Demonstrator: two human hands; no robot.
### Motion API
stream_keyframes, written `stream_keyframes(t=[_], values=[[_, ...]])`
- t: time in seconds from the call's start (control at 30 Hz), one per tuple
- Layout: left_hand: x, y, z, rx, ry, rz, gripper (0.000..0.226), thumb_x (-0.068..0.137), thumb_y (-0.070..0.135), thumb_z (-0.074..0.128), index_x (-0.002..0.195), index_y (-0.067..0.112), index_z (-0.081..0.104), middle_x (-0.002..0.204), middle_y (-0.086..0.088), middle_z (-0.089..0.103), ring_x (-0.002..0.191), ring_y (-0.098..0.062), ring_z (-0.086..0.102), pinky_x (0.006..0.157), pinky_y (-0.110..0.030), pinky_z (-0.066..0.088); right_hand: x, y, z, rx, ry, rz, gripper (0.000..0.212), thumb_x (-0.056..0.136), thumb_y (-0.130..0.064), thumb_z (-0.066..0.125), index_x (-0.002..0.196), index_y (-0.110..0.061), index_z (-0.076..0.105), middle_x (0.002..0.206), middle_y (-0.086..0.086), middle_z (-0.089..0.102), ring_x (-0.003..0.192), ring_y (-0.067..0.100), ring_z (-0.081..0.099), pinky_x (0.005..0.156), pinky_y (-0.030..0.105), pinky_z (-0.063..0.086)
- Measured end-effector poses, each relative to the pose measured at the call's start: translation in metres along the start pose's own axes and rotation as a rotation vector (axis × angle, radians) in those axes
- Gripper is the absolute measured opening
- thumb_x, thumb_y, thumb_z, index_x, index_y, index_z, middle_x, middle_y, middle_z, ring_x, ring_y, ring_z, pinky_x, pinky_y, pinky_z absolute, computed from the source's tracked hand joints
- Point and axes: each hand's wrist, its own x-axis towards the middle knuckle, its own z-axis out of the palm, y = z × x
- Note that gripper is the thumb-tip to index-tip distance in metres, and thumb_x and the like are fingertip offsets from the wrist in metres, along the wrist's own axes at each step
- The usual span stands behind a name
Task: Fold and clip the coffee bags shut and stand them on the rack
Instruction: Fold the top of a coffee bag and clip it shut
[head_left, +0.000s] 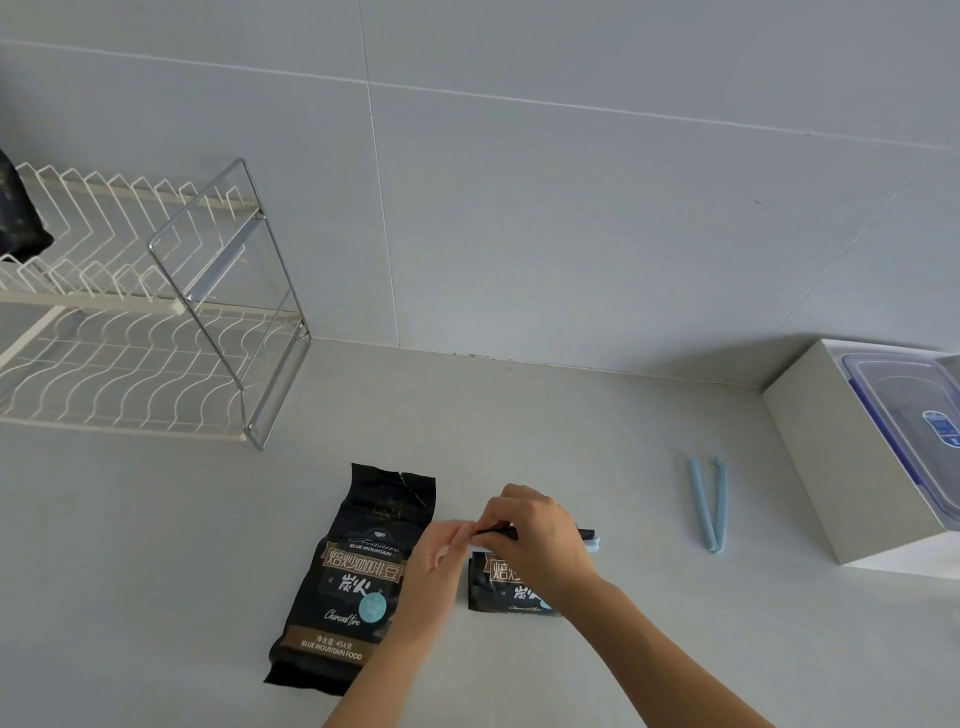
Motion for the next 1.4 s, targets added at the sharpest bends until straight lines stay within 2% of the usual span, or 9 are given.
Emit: stream_keyframes(t=[0.13,0.33,0.6,0.73,0.87,0.97,1.2,1.3,1.4], values=[[-0.006,-0.004,0.005,-0.020,0.021,0.073,0.021,0.095,0.005,0.044,0.099,0.000,0.064,0.106,-0.017,0.061,0.097,-0.012,0.061,0.082,-0.013,0.047,-0.008,0.000,0.001,-0.030,0.032,-0.124,0.013,0.077,-0.024,0.073,0.070,-0.014,0.067,0.068,0.002,0.060,0.065,0.016,0.052,0.069,0.020,0.036],[-0.006,-0.015,0.006,-0.003,-0.006,-0.007,0.020,0.093,0.007,0.048,0.098,-0.002,0.066,0.118,-0.018,0.057,0.111,-0.028,0.056,0.100,-0.043,0.044,-0.023,0.004,0.006,0.200,0.107,-0.034,0.018,0.074,-0.014,0.073,0.065,-0.020,0.060,0.065,-0.006,0.049,0.060,0.008,0.046,0.057,0.013,0.034],[-0.004,-0.022,0.003,-0.010,-0.020,-0.060,0.018,0.093,0.015,0.050,0.094,0.010,0.068,0.104,-0.016,0.064,0.101,-0.025,0.061,0.087,-0.032,0.047,-0.014,-0.003,-0.002,-0.079,-0.061,-0.105,0.010,0.078,-0.035,0.064,0.078,-0.026,0.061,0.074,-0.009,0.054,0.066,0.006,0.046,0.059,0.015,0.034],[-0.001,-0.022,0.007,-0.054,0.000,-0.088,0.021,0.092,0.020,0.052,0.086,0.011,0.069,0.100,-0.024,0.063,0.095,-0.031,0.062,0.086,-0.043,0.048,-0.017,0.000,-0.001,-0.251,-0.107,-0.115,0.018,0.079,-0.042,0.062,0.088,-0.027,0.062,0.085,-0.007,0.060,0.078,0.013,0.054,0.064,0.025,0.037],[-0.004,-0.027,0.011,-0.067,0.035,-0.086,0.021,0.092,0.022,0.053,0.085,0.012,0.070,0.100,-0.021,0.064,0.096,-0.030,0.063,0.084,-0.038,0.050,-0.025,0.001,0.001,-0.248,-0.022,-0.164,0.016,0.079,-0.035,0.067,0.071,-0.022,0.062,0.071,-0.006,0.061,0.064,0.016,0.054,0.056,0.024,0.033],[-0.005,-0.028,0.012,-0.075,0.031,-0.079,0.022,0.090,0.020,0.055,0.084,0.008,0.071,0.098,-0.022,0.065,0.098,-0.033,0.062,0.087,-0.044,0.049,-0.028,0.002,-0.001,-0.233,0.044,-0.177,0.020,0.078,-0.035,0.070,0.065,-0.023,0.059,0.063,-0.008,0.057,0.058,0.014,0.051,0.053,0.022,0.033],[-0.006,-0.017,0.019,-0.131,0.015,-0.063,0.019,0.091,0.013,0.054,0.084,0.006,0.070,0.101,-0.019,0.066,0.096,-0.028,0.064,0.083,-0.034,0.051,-0.037,0.007,-0.006,-0.104,0.112,-0.120,0.016,0.076,-0.037,0.072,0.066,-0.026,0.067,0.057,-0.008,0.055,0.057,0.010,0.048,0.062,0.019,0.039],[-0.010,-0.021,0.013,-0.100,-0.011,-0.092,0.022,0.091,0.013,0.055,0.080,-0.002,0.067,0.106,-0.011,0.065,0.096,-0.017,0.063,0.077,-0.014,0.050,-0.036,0.007,-0.008,-0.202,0.028,-0.224,0.021,0.081,-0.042,0.066,0.067,-0.027,0.068,0.057,-0.008,0.056,0.056,0.012,0.051,0.062,0.021,0.044],[-0.014,-0.029,0.006,-0.054,-0.007,-0.126,0.021,0.091,0.007,0.052,0.079,0.000,0.068,0.094,-0.011,0.067,0.085,-0.010,0.064,0.070,-0.011,0.050,-0.034,0.007,-0.013,-0.208,-0.119,-0.248,0.021,0.086,-0.041,0.058,0.079,-0.026,0.071,0.070,-0.007,0.063,0.069,0.013,0.055,0.068,0.024,0.044]])
